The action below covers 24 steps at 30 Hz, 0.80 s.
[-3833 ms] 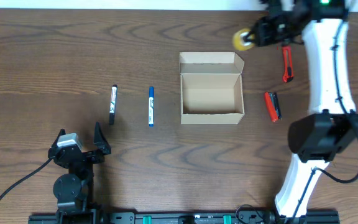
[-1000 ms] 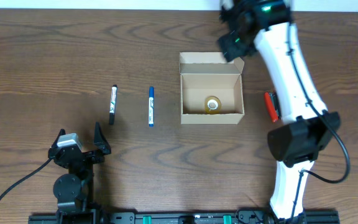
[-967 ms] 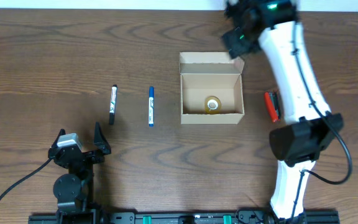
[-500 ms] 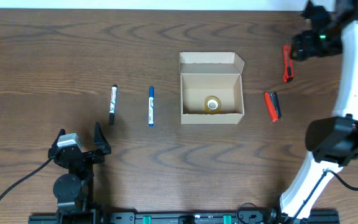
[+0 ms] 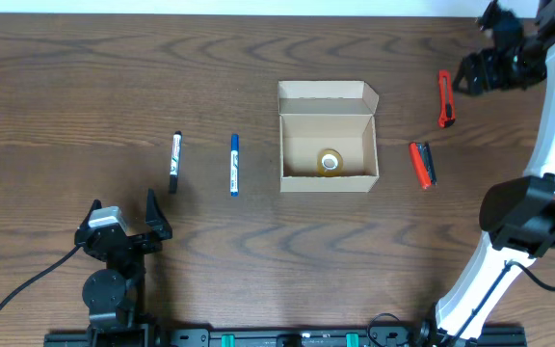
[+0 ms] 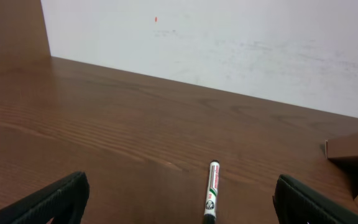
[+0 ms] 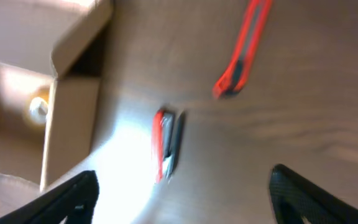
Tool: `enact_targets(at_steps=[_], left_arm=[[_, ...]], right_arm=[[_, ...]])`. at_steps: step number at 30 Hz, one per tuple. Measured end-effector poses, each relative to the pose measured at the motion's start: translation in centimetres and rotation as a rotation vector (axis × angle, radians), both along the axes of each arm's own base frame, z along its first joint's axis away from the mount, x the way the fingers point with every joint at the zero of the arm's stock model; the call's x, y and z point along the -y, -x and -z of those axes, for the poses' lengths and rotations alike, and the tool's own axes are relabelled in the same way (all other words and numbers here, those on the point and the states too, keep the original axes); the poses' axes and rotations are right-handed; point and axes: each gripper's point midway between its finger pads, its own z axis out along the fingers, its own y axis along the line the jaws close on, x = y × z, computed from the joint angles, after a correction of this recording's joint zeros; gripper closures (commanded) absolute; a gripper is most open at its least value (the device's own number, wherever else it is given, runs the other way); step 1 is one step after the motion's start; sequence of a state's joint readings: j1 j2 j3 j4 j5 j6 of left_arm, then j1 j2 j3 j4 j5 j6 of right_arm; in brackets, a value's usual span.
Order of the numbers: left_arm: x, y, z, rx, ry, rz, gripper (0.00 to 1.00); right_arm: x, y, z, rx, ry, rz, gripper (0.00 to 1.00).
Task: Pack container
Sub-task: 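Lift the right gripper out and move toward the red stapler, then lower the right gripper and grasp the red stapler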
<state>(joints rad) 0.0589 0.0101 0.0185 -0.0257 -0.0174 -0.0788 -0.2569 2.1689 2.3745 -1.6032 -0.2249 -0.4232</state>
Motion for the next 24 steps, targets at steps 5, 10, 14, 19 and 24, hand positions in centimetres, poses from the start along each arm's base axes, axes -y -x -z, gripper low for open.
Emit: enact_targets(at_steps=[5, 10, 14, 19, 24], left_arm=[[0.0, 0.0, 0.0, 0.000, 0.000, 0.000, 0.05], [0.0, 0.0, 0.0, 0.000, 0.000, 0.000, 0.05], [0.0, 0.0, 0.0, 0.000, 0.000, 0.000, 0.05], [0.0, 0.0, 0.0, 0.000, 0.000, 0.000, 0.05], [0.0, 0.0, 0.0, 0.000, 0.000, 0.000, 0.05]], right_arm=[[-0.8, 2.2, 3.0, -0.154, -0.016, -0.001, 0.10], [-1.1, 2.6, 5.5, -0.212, 0.016, -0.013, 0.11], [-2.2, 4.1, 7.9, -0.302, 0.013, -0.031, 0.10], [-3.9, 6.3, 10.3, -0.415, 0.005, -0.051, 0.10], [-5.4, 7.9, 12.5, -0.480, -0.004, -0.075, 0.09]])
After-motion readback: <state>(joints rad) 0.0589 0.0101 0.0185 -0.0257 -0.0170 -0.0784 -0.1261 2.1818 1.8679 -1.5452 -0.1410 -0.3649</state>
